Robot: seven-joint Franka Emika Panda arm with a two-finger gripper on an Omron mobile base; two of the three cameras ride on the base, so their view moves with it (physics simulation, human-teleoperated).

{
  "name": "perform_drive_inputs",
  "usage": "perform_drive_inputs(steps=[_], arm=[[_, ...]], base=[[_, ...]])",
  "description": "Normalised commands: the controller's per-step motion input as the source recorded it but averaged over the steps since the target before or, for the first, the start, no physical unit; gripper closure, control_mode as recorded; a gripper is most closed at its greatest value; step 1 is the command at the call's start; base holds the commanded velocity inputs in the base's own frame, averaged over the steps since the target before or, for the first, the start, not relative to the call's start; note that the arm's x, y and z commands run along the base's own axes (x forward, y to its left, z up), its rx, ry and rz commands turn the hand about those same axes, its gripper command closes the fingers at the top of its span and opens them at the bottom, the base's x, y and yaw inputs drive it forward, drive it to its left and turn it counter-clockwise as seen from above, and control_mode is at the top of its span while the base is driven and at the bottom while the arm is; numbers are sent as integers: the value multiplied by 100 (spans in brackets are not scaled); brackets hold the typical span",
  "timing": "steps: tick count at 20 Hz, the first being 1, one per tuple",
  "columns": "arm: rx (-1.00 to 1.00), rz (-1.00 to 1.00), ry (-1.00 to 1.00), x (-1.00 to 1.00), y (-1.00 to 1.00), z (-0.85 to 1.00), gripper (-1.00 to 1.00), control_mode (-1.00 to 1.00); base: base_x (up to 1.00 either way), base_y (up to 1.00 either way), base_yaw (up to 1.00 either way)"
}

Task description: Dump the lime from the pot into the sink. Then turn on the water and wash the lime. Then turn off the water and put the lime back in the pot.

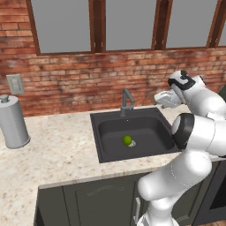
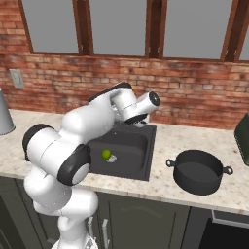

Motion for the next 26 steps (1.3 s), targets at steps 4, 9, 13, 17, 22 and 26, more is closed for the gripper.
perform_drive_inputs(steps=[4,9,13,17,22,26], arm=[[4,1,-16,32,16,-5,-100,-100],[0,0,-21,30,15,-15,-100,-100],[0,0,-18,33,13,-26,-100,-100],[2,0,-9,36,9,-27,-100,-100],[10,0,1,55,0,-7,-100,-100],[15,0,9,70,0,0,-100,-100]], base=[[0,0,0],[0,0,0],[0,0,0],[0,0,0],[0,0,0],[0,0,0]])
